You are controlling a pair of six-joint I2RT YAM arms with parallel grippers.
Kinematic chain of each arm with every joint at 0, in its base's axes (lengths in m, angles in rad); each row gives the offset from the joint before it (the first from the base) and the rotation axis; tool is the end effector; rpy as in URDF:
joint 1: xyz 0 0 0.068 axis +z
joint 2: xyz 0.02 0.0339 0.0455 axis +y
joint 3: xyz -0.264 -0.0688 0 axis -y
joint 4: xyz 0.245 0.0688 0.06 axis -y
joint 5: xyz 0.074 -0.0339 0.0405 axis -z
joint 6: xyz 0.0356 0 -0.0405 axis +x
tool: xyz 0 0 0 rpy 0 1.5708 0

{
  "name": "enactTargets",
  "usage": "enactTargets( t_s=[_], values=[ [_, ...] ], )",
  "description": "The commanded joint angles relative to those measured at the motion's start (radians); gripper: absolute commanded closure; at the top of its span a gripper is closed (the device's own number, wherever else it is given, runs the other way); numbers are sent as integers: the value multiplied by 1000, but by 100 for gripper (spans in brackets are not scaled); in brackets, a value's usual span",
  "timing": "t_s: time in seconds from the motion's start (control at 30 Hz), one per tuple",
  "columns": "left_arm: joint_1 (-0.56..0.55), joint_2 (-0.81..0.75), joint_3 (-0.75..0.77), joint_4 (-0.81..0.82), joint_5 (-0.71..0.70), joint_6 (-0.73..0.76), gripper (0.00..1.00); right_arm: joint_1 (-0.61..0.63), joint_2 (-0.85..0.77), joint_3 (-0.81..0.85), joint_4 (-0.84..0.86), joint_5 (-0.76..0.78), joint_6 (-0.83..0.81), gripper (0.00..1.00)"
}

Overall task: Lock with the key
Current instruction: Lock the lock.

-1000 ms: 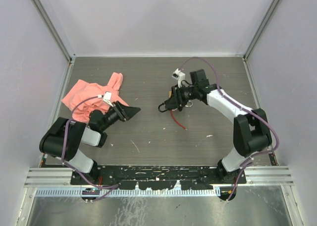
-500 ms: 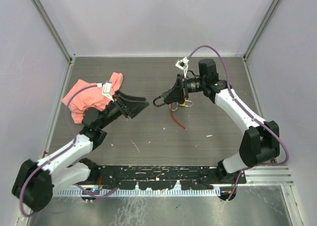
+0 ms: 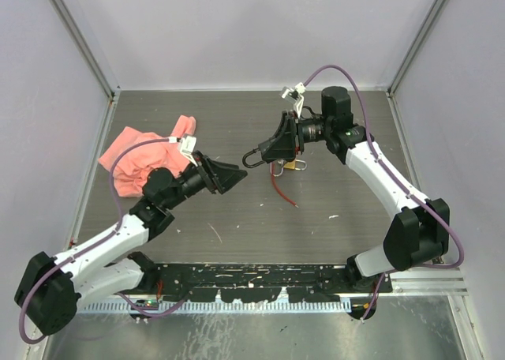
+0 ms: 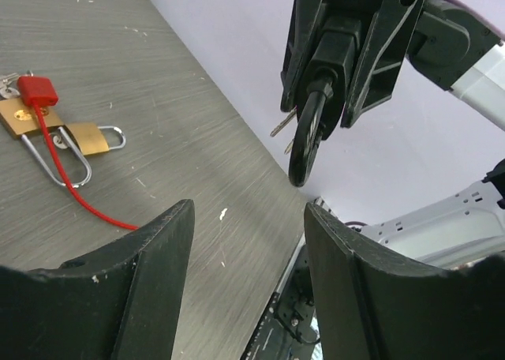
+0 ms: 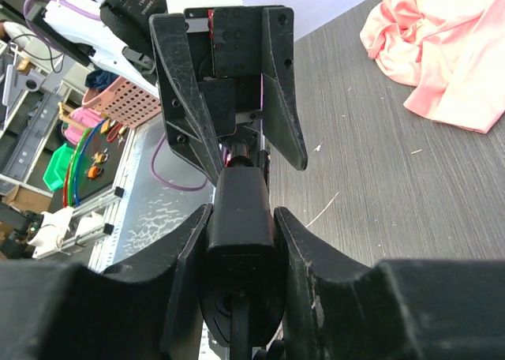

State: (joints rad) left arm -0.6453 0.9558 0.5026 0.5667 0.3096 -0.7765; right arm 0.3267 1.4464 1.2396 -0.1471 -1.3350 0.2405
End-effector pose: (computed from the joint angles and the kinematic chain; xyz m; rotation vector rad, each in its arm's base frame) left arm 0.1704 -0.1418 0.2880 0.1739 1.6118 -1.3564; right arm 0.2887 0.1344 0.3553 -1.0177 1.6779 1.6370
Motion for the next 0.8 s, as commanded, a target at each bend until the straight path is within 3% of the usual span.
enactTargets(
  t_s=[0.0,0.43,0.5,0.7,0.77],
  values=[
    [-13,28,80,96,-1,-35,42,9,-55,61,81,-66,33,99],
    [-33,116,119,207,21,-107,55,17,-55,50,86,-81,30,99],
    [-33,123,115,233,27,-123,61,17,-55,49,86,-80,28,99],
    [-32,143,113,321,72,-160,99,17,-54,44,85,-78,18,99],
    [-32,148,112,345,84,-169,100,18,-55,40,85,-79,12,99]
  ],
)
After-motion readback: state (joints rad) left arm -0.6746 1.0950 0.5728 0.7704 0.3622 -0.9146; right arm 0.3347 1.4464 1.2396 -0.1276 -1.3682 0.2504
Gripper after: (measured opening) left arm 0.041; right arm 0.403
